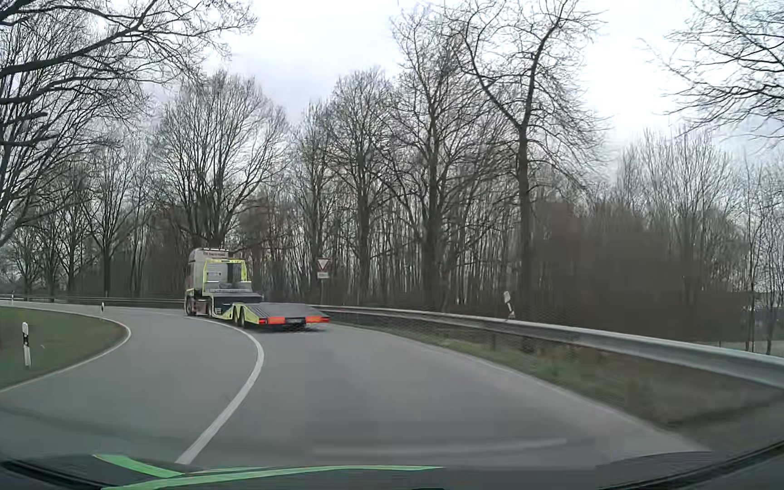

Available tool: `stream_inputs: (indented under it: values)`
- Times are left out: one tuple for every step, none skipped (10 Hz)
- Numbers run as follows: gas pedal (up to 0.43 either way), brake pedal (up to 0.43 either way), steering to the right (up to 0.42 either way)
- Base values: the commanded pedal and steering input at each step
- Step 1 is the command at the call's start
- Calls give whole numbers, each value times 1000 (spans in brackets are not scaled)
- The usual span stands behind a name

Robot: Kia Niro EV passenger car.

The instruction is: Follow the waypoints while adhering to traffic rules and regulations

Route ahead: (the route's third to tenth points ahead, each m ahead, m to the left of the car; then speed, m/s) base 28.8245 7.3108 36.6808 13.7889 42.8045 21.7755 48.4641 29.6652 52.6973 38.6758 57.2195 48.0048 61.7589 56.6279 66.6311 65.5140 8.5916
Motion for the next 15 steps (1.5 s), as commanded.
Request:
stream_inputs:
  values:
    - [197,0,-69]
    - [197,0,-69]
    - [197,0,-69]
    - [197,0,-69]
    - [197,0,-69]
    - [197,0,-71]
    - [197,0,-76]
    - [197,0,-78]
    - [197,0,-79]
    - [197,0,-80]
    - [189,0,-82]
    - [189,0,-85]
    - [177,0,-87]
    - [177,0,-88]
    - [177,0,-89]
